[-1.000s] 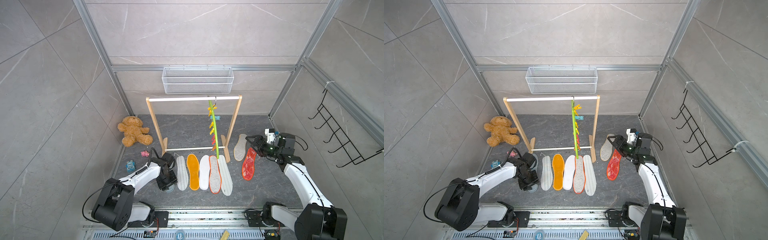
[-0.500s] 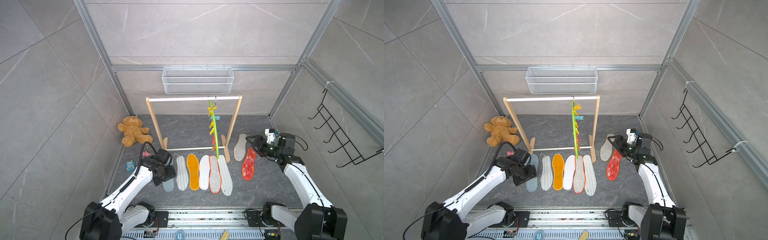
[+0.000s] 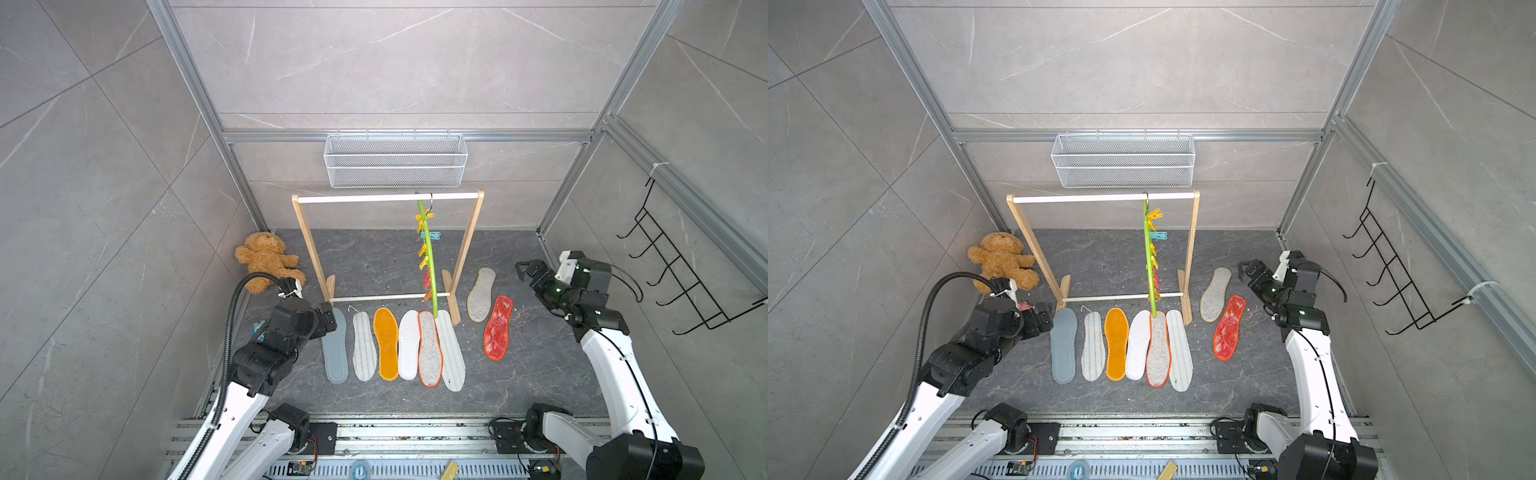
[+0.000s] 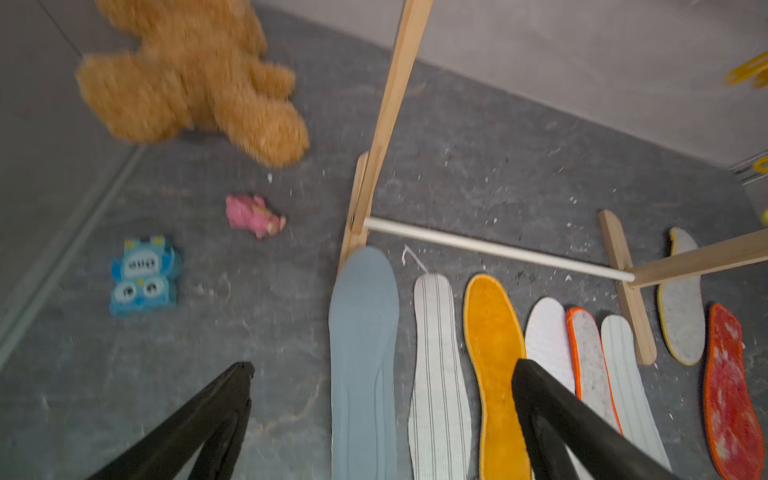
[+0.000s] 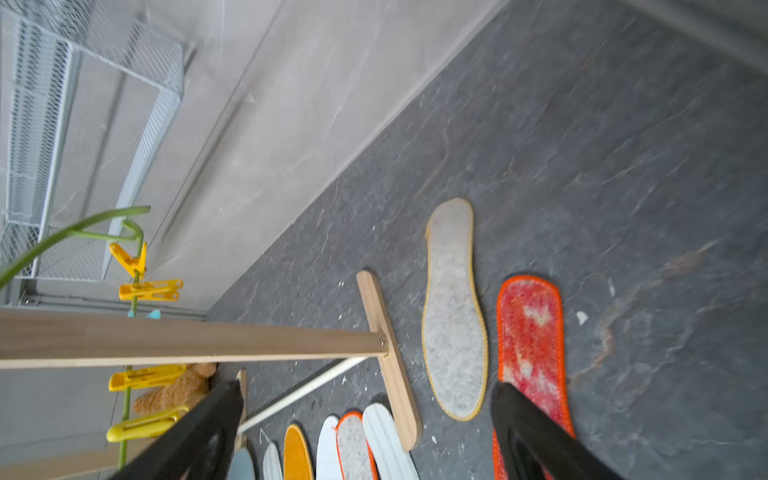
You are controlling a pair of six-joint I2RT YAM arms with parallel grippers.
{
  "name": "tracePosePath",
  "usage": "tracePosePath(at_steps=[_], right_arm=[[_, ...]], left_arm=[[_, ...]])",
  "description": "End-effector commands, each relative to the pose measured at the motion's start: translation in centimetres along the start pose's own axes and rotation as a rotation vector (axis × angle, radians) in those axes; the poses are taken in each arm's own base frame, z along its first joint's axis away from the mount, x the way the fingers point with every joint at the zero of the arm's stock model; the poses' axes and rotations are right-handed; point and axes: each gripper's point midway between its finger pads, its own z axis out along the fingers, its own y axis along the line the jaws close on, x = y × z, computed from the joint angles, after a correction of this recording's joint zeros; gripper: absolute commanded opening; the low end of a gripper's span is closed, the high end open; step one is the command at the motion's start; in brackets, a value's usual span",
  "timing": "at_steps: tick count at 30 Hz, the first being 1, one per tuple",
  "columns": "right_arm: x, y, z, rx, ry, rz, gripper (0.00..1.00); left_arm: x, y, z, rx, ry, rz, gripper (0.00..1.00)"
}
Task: Take the shoe insoles off the hanger
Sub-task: Reset both arms
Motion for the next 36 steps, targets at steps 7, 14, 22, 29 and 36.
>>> tracePosePath(at_steps=[7,14,22,29,36], right_arm=[[-5.2,-2.4,0.2,-0.029,-0.397,0.063,1.00],[-2.9,-9.6,0.3,0.230,-0.533,-0.137,1.00],[2.2,-14.5,0.0,0.418,-0.475,-0.314,1.00],[5.3,-14.1,3.3,0.393,-0.412,-0.441,1.00],[6.4,-10.7,6.5,0.231,-0.423,-0.565,1.00]], left_arm=[[-7.8,1.4,1.5,-0.188,-0.413,0.132,0.99],[-3.8,9.1,7.8,-0.406,-0.325,0.012,0.98],[2.5,13.2,13.3,-0.513,-0.156,0.050,0.98],[3.1,13.1,16.7,-0.489,-0.187,0.113,0.99],[3.2,11.8,18.7,-0.399,-0.213,0.167,0.99]])
